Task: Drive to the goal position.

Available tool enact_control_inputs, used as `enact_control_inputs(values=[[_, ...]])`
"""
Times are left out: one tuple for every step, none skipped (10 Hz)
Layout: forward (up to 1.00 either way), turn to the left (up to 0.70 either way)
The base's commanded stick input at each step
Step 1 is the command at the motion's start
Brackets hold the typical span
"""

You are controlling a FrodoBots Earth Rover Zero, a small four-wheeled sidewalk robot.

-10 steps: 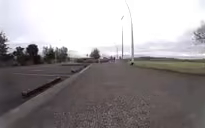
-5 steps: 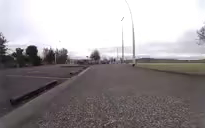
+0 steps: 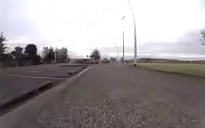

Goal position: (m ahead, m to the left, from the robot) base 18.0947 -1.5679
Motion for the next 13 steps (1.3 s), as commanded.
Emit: enact_control_inputs(values=[[0.7,-0.35],[0.7,-0.35],[0.7,-0.35],[0.7,-0.35],[0.7,0.0],[0.7,0.0],[0.7,0.0],[0.7,0.0],[0.7,0.0],[0.7,0.0],[0.7,0.0],[0.7,0.0],[0.7,0.0]])
